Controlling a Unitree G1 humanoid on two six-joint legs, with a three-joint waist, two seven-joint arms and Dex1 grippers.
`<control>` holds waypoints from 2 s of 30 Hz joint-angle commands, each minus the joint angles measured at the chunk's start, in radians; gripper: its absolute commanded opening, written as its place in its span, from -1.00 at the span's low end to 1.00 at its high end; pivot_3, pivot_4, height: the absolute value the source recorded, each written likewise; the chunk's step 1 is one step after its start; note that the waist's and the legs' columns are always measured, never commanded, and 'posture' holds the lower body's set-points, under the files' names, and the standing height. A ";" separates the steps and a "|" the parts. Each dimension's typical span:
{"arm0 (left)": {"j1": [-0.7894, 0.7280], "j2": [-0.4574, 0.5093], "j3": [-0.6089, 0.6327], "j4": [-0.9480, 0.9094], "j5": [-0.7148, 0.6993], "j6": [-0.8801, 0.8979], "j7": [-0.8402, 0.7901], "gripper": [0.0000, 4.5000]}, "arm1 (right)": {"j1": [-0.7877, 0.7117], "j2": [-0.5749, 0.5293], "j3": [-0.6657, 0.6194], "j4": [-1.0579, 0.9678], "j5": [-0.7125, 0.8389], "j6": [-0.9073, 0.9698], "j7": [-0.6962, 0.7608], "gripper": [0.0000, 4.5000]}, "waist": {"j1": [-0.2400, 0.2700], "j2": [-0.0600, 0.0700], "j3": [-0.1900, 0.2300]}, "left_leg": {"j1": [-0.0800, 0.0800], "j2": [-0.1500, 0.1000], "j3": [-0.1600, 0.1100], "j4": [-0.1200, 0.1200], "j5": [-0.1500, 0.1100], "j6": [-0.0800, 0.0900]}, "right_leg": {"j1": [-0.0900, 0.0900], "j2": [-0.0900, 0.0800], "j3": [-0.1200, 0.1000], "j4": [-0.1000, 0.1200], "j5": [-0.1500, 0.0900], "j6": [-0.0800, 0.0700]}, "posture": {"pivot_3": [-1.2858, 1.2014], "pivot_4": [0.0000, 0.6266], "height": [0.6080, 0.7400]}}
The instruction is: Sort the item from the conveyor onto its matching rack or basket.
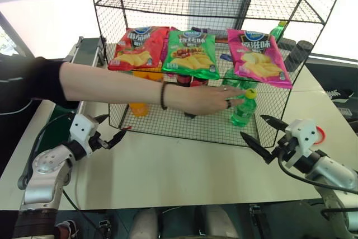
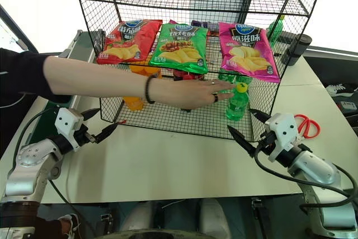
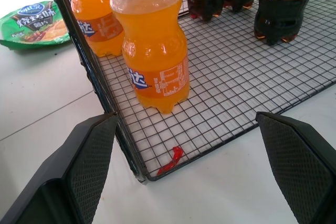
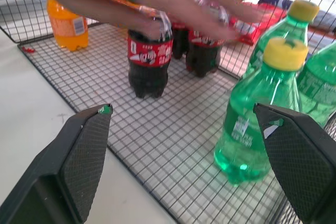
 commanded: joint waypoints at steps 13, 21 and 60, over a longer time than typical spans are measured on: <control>-0.010 -0.006 0.005 -0.020 -0.001 -0.016 0.010 1.00 | -0.017 0.009 0.001 -0.018 -0.002 -0.035 0.004 0.99 | 0.000 0.000 0.000 | 0.000 0.000 0.000 0.000 0.000 0.000 | 0.000 0.000 0.000 0.000 0.000 0.000 | 0.03 -0.52 1.00; -0.005 -0.006 0.008 -0.021 -0.002 -0.015 0.012 1.00 | -0.022 0.009 0.004 -0.011 -0.004 -0.038 0.009 0.99 | 0.000 0.000 0.000 | 0.000 0.000 0.000 0.000 0.000 0.000 | 0.000 0.000 0.000 0.000 0.000 0.000 | 0.03 -0.52 1.00; 0.005 -0.096 0.314 -0.005 -0.075 0.126 0.438 1.00 | -0.238 0.108 0.329 -0.021 -0.044 0.028 0.000 0.99 | 0.000 -0.001 0.000 | -0.001 0.000 0.000 0.000 0.000 0.000 | -0.001 0.000 0.000 0.000 0.000 0.000 | 0.03 -0.52 1.00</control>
